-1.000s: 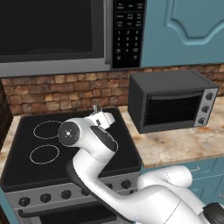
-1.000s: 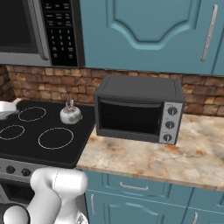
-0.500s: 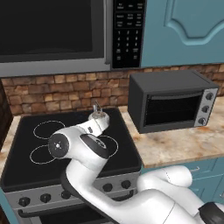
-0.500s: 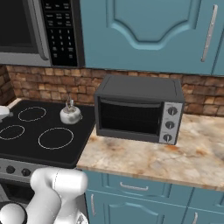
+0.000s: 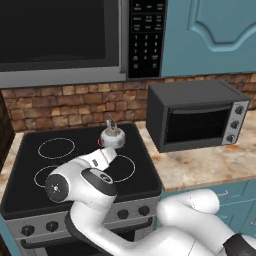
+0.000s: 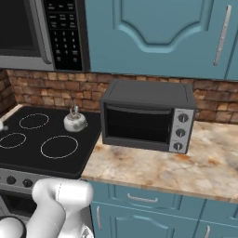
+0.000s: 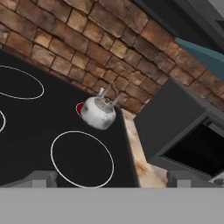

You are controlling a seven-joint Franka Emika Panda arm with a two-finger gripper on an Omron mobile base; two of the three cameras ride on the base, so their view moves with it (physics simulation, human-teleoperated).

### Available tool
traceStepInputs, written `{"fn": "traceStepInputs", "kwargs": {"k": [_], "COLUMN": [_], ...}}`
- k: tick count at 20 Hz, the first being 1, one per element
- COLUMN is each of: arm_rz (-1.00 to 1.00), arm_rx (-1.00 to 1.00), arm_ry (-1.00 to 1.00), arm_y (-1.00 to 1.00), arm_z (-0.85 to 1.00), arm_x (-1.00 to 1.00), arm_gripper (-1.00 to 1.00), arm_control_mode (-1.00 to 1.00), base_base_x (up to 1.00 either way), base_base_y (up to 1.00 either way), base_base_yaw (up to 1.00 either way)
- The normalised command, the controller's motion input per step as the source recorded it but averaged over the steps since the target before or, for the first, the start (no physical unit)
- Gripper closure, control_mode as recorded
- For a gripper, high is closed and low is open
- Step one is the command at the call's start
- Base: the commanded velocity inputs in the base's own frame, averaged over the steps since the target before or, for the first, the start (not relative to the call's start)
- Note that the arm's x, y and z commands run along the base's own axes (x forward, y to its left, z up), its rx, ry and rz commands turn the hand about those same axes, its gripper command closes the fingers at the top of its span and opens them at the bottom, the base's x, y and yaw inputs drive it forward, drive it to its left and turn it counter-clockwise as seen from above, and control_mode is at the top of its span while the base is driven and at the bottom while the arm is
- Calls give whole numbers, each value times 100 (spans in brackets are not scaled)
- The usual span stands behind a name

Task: The kettle is done boiling. Turn off the stove, then wait for 300 timesteps before moving the kettle to the dining table.

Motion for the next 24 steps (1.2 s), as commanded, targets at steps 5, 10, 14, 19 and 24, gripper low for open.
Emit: {"fn": "traceStepInputs", "kwargs": {"k": [5,10,14,19,24], "arm_rz": [0,0,0,0,0], "arm_rx": [-4,-2,-1,-2,-1], "arm_ry": [-10,-8,-8,-10,-10], "arm_y": [22,18,15,10,1], "arm_z": [-21,-22,-25,-30,-35], "arm_x": [-22,-24,-24,-21,-16], "arm_gripper": [-100,-100,-100,-100,-100], "arm_control_mode": [-100,-100,-100,-100,-100], "base_base_x": [0,0,0,0,0], "base_base_y": [0,0,0,0,0], "base_base_yaw": [0,0,0,0,0]}}
